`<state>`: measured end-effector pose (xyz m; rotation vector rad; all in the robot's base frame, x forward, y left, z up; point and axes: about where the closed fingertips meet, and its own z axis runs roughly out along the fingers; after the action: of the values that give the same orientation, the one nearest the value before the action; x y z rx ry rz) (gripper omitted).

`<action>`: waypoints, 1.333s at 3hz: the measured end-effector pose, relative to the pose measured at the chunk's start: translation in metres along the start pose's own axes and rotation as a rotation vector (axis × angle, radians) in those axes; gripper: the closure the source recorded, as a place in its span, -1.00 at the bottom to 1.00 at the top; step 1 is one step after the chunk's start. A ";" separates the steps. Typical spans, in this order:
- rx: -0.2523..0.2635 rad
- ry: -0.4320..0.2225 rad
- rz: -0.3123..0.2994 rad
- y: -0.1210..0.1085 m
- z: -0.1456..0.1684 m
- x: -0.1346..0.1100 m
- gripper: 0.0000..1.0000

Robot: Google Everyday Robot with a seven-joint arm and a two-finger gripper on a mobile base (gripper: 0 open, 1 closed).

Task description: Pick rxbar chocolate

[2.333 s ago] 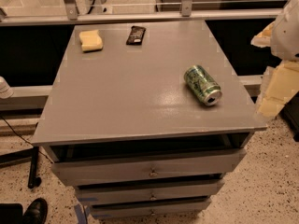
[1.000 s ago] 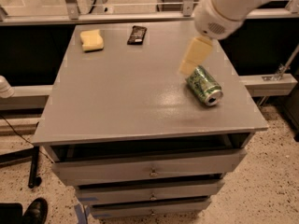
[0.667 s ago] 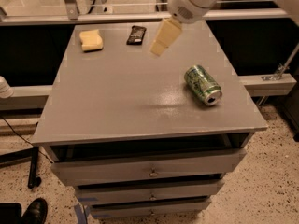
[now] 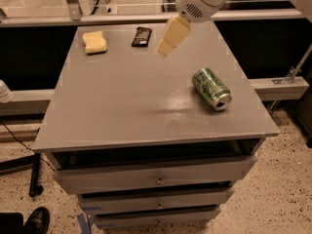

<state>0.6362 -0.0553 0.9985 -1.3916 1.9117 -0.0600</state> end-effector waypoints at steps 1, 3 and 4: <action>-0.034 -0.057 0.125 0.008 0.032 0.008 -1.00; 0.034 -0.305 0.417 -0.040 0.122 -0.031 -1.00; 0.036 -0.355 0.493 -0.054 0.166 -0.046 -1.00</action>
Offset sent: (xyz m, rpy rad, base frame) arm 0.1321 0.0664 -0.0520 0.5932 -0.0340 -0.1994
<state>0.7831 0.0236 0.9296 -0.8087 1.8785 0.3652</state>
